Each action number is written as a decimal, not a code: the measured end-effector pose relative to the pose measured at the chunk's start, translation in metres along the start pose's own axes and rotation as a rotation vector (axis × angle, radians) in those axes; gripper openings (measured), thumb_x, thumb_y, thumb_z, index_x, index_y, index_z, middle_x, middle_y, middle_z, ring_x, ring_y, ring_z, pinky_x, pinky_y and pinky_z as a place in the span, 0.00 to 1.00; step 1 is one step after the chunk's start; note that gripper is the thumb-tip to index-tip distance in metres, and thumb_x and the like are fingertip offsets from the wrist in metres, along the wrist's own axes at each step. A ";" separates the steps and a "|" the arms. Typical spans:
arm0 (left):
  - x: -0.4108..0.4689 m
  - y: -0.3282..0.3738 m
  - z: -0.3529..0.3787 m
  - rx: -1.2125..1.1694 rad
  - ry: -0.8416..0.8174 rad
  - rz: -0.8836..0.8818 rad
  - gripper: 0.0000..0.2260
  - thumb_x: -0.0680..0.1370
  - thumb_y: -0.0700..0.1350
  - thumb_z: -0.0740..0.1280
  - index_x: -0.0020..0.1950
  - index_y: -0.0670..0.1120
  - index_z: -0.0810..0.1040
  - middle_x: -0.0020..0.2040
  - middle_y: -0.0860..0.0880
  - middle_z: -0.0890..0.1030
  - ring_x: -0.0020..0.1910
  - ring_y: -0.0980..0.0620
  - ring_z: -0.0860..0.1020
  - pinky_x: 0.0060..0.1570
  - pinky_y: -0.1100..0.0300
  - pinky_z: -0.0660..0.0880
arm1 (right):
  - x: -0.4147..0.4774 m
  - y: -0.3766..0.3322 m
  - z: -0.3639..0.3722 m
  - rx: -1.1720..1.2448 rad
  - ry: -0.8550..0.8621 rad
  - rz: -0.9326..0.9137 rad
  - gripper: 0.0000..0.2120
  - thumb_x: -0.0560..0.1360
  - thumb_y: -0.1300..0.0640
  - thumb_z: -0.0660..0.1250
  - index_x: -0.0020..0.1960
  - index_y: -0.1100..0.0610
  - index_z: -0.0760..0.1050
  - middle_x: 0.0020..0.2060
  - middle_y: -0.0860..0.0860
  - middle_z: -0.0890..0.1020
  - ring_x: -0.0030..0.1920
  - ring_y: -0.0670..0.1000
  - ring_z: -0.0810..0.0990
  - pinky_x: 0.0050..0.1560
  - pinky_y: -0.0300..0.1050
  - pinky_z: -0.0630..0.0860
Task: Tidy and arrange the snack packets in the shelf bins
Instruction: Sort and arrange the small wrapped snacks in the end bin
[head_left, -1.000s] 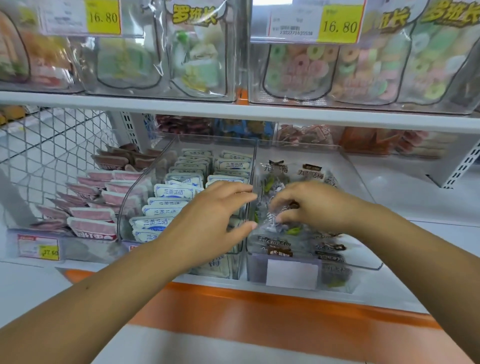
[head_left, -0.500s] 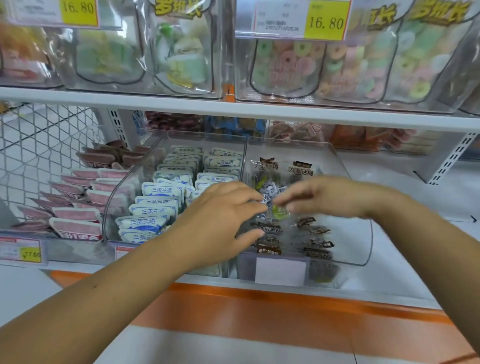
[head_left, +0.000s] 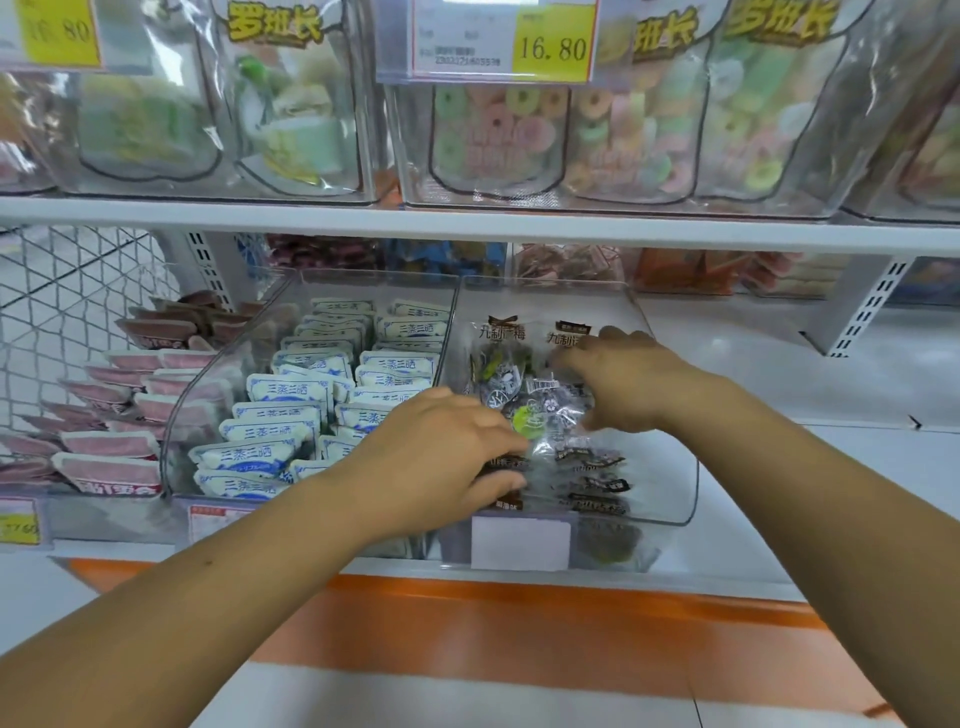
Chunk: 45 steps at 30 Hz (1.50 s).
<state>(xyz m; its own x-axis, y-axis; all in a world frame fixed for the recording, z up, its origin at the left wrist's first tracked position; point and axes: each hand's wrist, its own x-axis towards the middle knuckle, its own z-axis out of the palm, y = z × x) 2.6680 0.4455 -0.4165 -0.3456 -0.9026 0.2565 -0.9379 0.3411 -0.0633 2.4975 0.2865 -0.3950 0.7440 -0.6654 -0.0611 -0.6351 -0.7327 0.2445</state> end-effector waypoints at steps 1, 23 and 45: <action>0.000 0.000 0.000 -0.006 0.001 -0.002 0.21 0.78 0.62 0.54 0.61 0.56 0.79 0.55 0.58 0.82 0.53 0.55 0.78 0.55 0.57 0.71 | 0.000 0.001 0.001 -0.032 -0.006 -0.010 0.29 0.72 0.43 0.71 0.70 0.45 0.67 0.64 0.50 0.73 0.63 0.55 0.69 0.61 0.52 0.68; 0.010 0.021 -0.021 -0.693 0.273 -0.284 0.12 0.76 0.47 0.70 0.57 0.59 0.79 0.53 0.62 0.81 0.51 0.68 0.76 0.52 0.65 0.73 | -0.079 0.000 -0.030 1.265 -0.010 -0.038 0.19 0.70 0.38 0.62 0.57 0.44 0.79 0.54 0.42 0.81 0.53 0.38 0.79 0.54 0.33 0.75; 0.009 0.016 -0.035 -0.666 0.055 -0.422 0.35 0.73 0.52 0.73 0.76 0.55 0.60 0.65 0.57 0.73 0.60 0.60 0.75 0.58 0.67 0.73 | -0.077 0.004 -0.062 1.155 0.329 0.110 0.07 0.66 0.62 0.78 0.38 0.55 0.79 0.34 0.46 0.83 0.33 0.42 0.80 0.41 0.37 0.79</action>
<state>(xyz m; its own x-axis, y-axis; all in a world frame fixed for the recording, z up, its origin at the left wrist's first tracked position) 2.6514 0.4518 -0.3816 0.0538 -0.9824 0.1787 -0.7680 0.0737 0.6362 2.4508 0.3435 -0.3290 0.5849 -0.7869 0.1968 -0.3843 -0.4824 -0.7871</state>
